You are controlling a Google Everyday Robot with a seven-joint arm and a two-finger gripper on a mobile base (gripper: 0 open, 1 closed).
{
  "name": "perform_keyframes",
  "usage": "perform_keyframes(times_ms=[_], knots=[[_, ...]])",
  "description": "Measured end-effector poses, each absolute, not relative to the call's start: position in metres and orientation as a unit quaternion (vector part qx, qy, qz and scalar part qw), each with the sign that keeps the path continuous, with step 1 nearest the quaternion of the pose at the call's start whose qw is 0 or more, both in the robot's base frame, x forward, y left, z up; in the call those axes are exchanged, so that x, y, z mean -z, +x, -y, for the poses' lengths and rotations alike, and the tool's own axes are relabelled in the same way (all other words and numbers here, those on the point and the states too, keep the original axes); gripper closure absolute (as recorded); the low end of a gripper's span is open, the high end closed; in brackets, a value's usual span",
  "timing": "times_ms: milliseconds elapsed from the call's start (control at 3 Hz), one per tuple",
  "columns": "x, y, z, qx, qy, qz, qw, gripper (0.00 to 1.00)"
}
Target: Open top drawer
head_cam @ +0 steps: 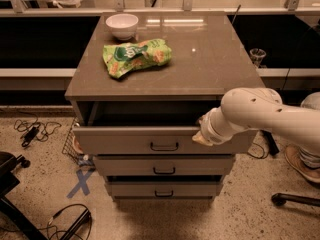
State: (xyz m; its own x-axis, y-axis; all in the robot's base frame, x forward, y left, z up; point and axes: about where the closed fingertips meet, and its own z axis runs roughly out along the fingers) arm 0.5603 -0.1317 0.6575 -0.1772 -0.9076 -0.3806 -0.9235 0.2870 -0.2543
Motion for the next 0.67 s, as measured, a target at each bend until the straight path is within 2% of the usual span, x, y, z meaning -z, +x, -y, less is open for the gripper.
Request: perform_keyframes(times_ms=[333,667], knots=[[-0.6575,0.5602,0.1316,-0.017,-0.597,-0.767,0.235,0.12],[-0.6571,0.5599,0.1309,-0.017,-0.598,-0.767,0.234,0.00]])
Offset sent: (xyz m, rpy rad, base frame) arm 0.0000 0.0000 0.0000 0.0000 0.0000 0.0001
